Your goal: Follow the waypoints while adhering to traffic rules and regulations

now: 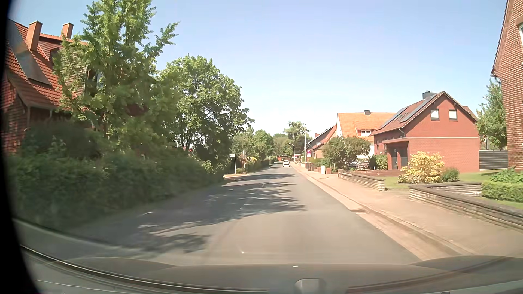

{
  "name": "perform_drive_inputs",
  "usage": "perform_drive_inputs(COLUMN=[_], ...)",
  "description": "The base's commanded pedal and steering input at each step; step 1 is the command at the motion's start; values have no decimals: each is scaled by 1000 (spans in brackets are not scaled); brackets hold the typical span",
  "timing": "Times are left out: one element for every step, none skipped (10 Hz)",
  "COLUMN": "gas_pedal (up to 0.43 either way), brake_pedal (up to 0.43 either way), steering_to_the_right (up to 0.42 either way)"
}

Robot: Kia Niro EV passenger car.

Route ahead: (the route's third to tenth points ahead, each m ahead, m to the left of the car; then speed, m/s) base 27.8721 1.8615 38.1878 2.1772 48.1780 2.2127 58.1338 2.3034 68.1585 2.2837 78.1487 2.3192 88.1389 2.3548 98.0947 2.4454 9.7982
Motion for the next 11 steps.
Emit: perform_drive_inputs(gas_pedal=[87,87,87,87,87,98,98,98,110,110,110], brake_pedal=[6,6,6,6,6,6,6,6,6,6,6], steering_to_the_right=[-10,-9,-8,-8,-8,-8,-5,-1,2,10,16])
